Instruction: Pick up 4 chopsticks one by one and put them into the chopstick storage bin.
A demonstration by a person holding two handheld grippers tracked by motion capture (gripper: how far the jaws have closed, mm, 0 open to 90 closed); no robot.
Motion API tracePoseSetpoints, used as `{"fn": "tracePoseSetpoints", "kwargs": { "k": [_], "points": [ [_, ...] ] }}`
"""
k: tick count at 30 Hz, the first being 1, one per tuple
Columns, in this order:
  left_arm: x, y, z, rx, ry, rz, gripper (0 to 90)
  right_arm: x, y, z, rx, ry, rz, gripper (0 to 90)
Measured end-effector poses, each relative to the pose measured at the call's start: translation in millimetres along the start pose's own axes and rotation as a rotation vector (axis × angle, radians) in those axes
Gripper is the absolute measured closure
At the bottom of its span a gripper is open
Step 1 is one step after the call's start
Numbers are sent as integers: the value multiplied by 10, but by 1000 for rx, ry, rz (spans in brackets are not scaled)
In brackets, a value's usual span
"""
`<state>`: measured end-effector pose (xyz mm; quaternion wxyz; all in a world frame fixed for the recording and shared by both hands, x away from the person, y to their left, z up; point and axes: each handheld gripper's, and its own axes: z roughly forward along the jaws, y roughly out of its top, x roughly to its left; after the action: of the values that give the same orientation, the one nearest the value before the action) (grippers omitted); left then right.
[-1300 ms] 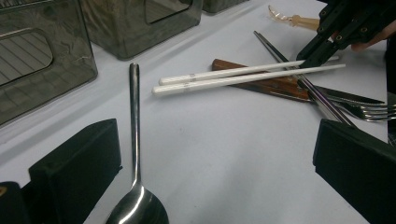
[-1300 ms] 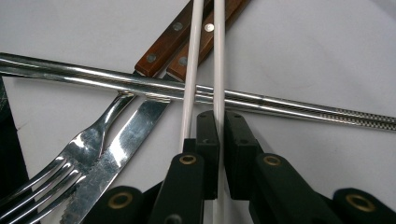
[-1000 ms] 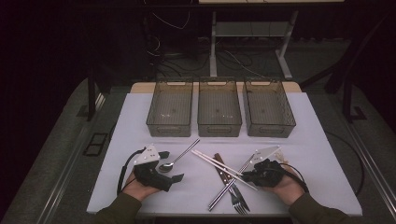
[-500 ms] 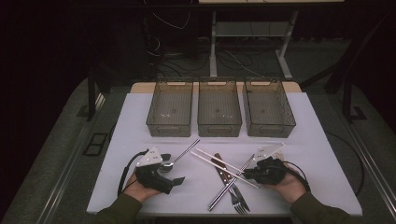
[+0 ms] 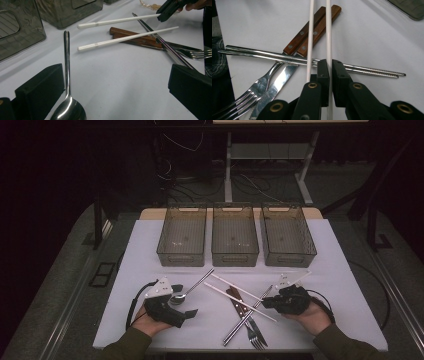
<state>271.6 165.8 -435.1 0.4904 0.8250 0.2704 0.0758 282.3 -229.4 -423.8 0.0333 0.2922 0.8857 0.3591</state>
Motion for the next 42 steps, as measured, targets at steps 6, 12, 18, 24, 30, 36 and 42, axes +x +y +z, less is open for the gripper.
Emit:
{"fn": "tracePoseSetpoints", "kwargs": {
  "k": [6,12,18,24,30,36,42],
  "points": [
    [0,2,-5,-1,2,-1,0,5,9,-7,-4,3,-7,856],
    [1,2,1,-1,5,-2,0,-6,25,-22,-18,7,-6,856],
    [-7,3,-2,-6,4,0,0,-12,73,-46,-36,3,-7,856],
    [1,11,9,4,-1,7,0,-14,134,-29,-42,8,-19,856],
    [-8,15,8,-1,-1,9,0,-23,212,-32,-47,15,-20,856],
    [-14,18,20,-2,-5,9,0,-26,273,-20,-45,15,-31,856],
    [-14,19,16,-2,-6,8,0,-37,355,-19,-57,21,-35,856]
  ]
}}
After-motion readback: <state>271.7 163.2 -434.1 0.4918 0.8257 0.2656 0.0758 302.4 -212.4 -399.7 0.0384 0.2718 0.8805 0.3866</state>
